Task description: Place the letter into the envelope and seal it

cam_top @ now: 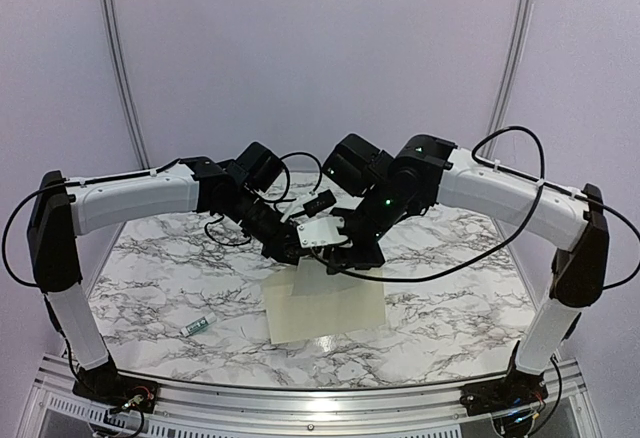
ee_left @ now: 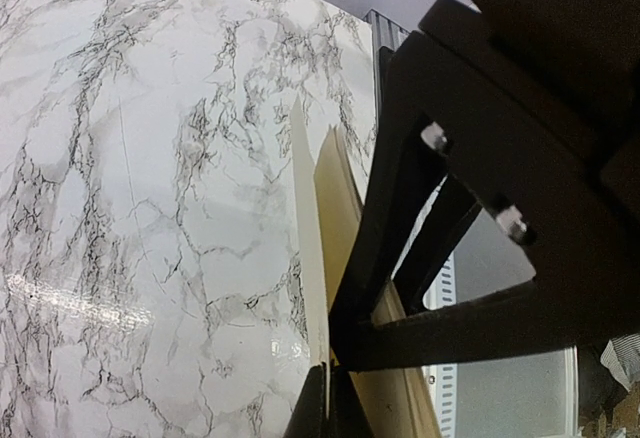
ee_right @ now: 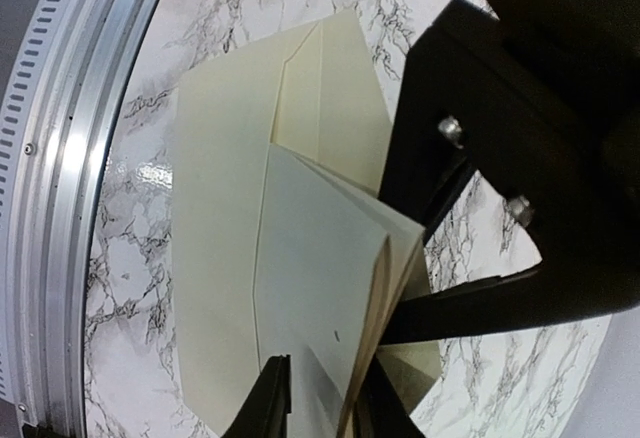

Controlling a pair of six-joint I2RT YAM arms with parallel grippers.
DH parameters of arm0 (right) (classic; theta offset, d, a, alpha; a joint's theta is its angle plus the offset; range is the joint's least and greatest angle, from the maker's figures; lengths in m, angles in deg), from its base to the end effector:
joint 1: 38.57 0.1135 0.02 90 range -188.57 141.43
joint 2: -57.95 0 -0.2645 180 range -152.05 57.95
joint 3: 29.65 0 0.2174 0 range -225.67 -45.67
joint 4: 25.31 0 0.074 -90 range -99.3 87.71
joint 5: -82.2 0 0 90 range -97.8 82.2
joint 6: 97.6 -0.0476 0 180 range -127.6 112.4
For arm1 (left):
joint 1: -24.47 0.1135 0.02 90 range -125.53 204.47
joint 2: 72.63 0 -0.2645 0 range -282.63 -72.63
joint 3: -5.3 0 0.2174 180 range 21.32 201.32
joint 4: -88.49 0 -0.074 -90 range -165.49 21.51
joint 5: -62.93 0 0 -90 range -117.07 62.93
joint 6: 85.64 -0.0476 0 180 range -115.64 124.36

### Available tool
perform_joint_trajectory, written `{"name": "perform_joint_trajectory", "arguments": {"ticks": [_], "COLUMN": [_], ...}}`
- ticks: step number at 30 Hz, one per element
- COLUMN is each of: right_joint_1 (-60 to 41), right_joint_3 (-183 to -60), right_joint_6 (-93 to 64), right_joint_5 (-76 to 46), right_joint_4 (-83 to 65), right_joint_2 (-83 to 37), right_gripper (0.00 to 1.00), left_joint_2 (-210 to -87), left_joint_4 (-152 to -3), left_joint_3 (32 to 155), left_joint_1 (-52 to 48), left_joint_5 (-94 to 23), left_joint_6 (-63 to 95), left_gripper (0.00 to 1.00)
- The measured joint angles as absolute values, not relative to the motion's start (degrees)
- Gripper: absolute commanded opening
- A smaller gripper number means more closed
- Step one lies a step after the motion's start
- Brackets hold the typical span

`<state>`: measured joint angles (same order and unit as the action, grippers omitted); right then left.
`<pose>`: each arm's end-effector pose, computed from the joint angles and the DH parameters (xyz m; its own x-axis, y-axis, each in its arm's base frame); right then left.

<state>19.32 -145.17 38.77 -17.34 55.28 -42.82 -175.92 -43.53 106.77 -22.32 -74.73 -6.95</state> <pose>0.1683 0.2830 0.3183 0.2961 -0.8711 -0.3919 -0.9523 -0.2373 -0.1919 0.2253 -0.2912 0.2830 -0.3525 0.5681 -0.7436 0.9042 0.0020 -0.4270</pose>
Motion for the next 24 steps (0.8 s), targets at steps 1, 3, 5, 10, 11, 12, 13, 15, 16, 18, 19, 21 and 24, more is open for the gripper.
{"name": "perform_joint_trajectory", "arguments": {"ticks": [1,3,5,10,11,12,13,15,16,18,19,21,24], "right_joint_1": [19.3,19.3,19.3,19.3,19.3,19.4,19.5,19.8,20.0,20.2,20.4,20.5,20.8], "right_joint_3": [-145.4,-145.7,-145.9,-145.9,-145.9,-145.9,-146.0,-146.0,-146.0,-146.0,-146.0,-146.0,-146.0], "right_joint_6": [38.7,38.6,38.5,38.3,38.3,38.3,38.3,38.3,38.3,38.4,38.5,38.5,38.5], "right_joint_5": [-17.6,-17.7,-17.8,-17.8,-17.6,-17.5,-17.4,-17.1,-17.0,-16.7,-16.4,-16.2,-15.9], "right_joint_4": [55.1,54.8,54.6,54.6,54.7,54.7,54.8,54.9,54.9,55.0,55.1,55.1,55.1], "right_joint_2": [-42.8,-42.8,-42.8,-43.3,-43.4,-43.5,-43.5,-43.8,-44.0,-44.5,-44.9,-45.6,-47.2], "right_gripper": [0.12,0.05,0.00,0.00,0.00,0.00,0.00,0.00,0.00,0.00,0.00,0.00,0.00], "left_joint_2": [-175.9,-175.9,-175.9,-175.9,-175.9,-175.9,-175.9,-175.9,-175.9,-176.1,-176.1,-176.2,-176.3], "left_joint_4": [-43.5,-43.5,-43.5,-43.5,-43.5,-43.5,-43.5,-43.5,-43.5,-43.5,-43.5,-43.5,-43.5], "left_joint_3": [106.8,106.8,106.8,106.8,106.8,106.8,106.8,106.8,106.8,106.8,106.8,106.8,106.8], "left_joint_1": [-22.3,-22.3,-22.4,-22.4,-22.4,-22.4,-22.4,-22.4,-22.4,-22.4,-22.4,-22.4,-22.3], "left_joint_5": [-74.8,-74.8,-74.9,-74.8,-74.6,-74.6,-74.5,-74.5,-74.6,-74.6,-74.6,-74.6,-74.6], "left_joint_6": [-7.0,-7.0,-7.0,-7.0,-7.0,-7.0,-7.0,-7.0,-6.9,-6.8,-6.7,-6.5,-6.3], "left_gripper": [0.00,0.00,0.00,0.00,0.00,0.00,0.00,0.00,0.00,0.00,0.00,0.00,0.00]}}
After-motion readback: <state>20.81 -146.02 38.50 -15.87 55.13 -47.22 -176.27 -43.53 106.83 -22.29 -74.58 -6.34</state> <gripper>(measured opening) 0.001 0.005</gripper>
